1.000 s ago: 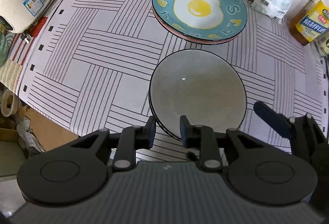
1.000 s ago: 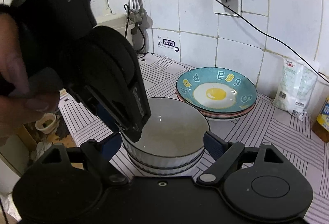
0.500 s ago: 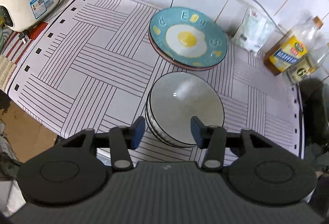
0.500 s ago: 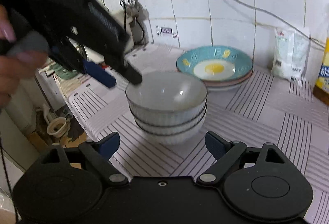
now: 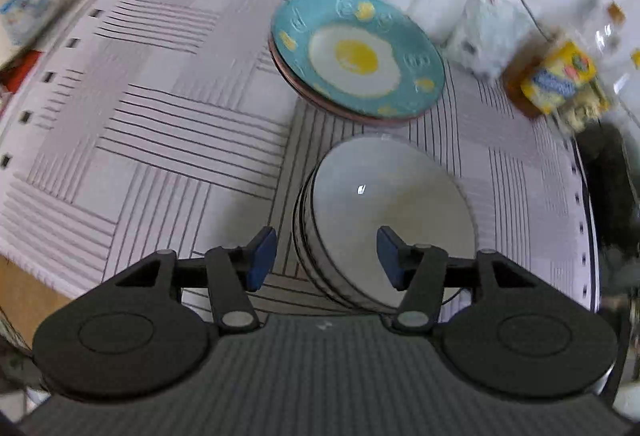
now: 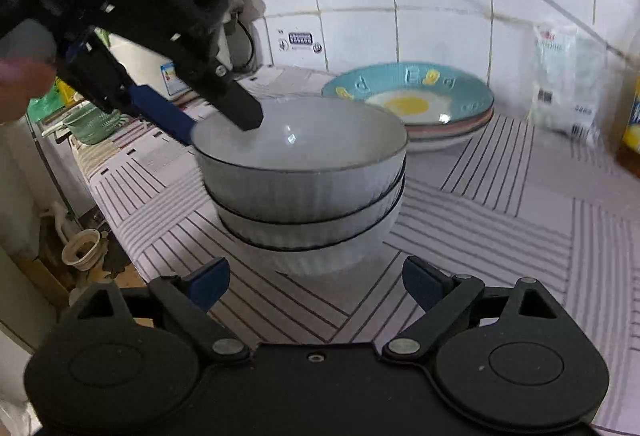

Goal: Organize plates and bowls
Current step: 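Lift the three nested white bowls with the left tool toward the Egg plates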

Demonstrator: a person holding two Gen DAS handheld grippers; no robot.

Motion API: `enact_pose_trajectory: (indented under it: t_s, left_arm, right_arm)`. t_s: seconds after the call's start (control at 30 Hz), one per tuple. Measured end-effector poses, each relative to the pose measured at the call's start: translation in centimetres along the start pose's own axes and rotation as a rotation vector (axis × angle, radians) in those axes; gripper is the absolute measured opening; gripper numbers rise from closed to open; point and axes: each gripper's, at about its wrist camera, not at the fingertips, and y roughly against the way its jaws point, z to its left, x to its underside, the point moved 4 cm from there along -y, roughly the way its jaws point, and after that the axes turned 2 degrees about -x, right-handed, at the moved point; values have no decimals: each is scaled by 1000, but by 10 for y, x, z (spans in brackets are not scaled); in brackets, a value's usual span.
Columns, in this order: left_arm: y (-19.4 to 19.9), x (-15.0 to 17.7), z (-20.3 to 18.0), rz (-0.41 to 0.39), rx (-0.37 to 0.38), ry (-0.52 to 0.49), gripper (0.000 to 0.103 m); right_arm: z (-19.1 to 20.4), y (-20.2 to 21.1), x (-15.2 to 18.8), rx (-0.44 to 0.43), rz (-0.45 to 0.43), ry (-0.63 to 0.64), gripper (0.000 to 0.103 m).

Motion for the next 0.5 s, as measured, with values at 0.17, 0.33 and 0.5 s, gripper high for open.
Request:
enact_pose_trajectory:
  t_s: [0.17,0.33,0.5]
  left_arm:
    - [-15,-3,7,16,61,-44,54]
    - [-34,-6,10,96,135,-63,54]
    - [-51,-1,14,161,195,10,55]
  right_arm:
    - [-2,-15,2,-11,-23,0,97]
    - [5,-16,4,23,-86,201,102]
    - [-2,-31,-2,-35,-58,148,103]
